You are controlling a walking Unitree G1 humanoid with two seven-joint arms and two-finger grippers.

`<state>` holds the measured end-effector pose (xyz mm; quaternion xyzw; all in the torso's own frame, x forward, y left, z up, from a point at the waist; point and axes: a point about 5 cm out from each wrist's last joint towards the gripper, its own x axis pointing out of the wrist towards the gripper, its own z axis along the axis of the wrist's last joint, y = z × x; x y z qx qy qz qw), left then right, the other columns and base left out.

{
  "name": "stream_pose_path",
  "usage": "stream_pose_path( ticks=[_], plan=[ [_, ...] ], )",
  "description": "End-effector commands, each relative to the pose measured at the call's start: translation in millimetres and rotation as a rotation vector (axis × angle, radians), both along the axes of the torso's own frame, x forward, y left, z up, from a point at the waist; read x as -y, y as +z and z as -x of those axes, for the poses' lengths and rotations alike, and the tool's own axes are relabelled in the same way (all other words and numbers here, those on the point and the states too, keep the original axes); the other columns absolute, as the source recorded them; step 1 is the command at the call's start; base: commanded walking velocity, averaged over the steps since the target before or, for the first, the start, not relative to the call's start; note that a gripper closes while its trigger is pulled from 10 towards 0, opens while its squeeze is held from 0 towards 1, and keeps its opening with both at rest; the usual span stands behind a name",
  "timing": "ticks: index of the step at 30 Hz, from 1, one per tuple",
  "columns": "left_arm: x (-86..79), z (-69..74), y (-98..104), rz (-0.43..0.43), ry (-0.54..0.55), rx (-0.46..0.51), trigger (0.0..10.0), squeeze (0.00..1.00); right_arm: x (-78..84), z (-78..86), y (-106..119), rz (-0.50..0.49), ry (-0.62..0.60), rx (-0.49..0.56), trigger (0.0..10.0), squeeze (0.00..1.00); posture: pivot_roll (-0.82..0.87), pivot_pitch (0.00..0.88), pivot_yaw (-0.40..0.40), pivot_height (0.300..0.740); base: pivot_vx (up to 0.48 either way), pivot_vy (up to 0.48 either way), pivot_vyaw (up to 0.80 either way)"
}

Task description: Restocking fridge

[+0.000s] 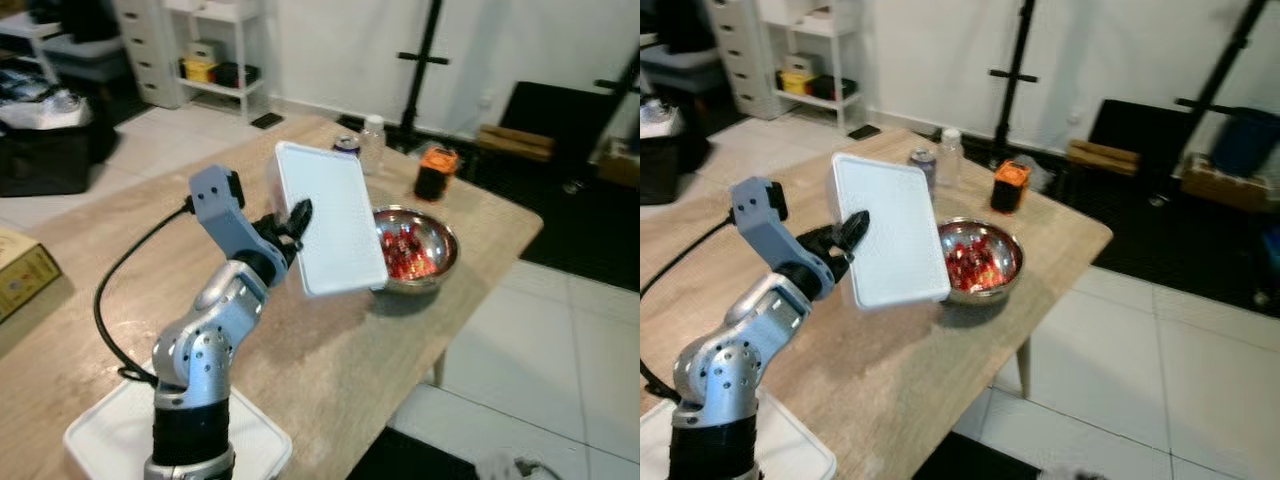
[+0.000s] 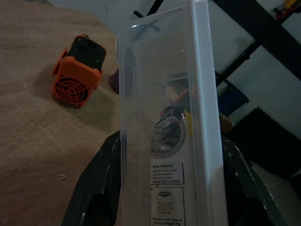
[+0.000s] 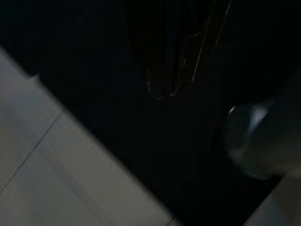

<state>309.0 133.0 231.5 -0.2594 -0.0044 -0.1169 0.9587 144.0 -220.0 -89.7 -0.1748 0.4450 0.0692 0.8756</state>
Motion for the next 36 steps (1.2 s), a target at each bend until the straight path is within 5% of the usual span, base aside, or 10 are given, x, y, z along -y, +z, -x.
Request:
stream_pose_path(
  ticks=[1, 36],
  plan=[
    [7.2, 0.5, 1.0, -0.006, -0.026, 0.006, 10.0, 0.00, 2.0, -0.8, 0.6, 0.002, -0.011, 0.001, 10.0, 0.00, -0.03, 0.095, -0.018, 0.740, 0.000, 0.000, -0.77],
    [8.8, 0.7, 0.2, -0.005, -0.035, 0.006, 10.0, 0.00, 3.1, -1.9, 1.2, 0.007, -0.010, 0.003, 10.0, 0.00, -0.04, 0.090, -0.021, 0.740, 0.000, 0.000, -0.77]
  ],
)
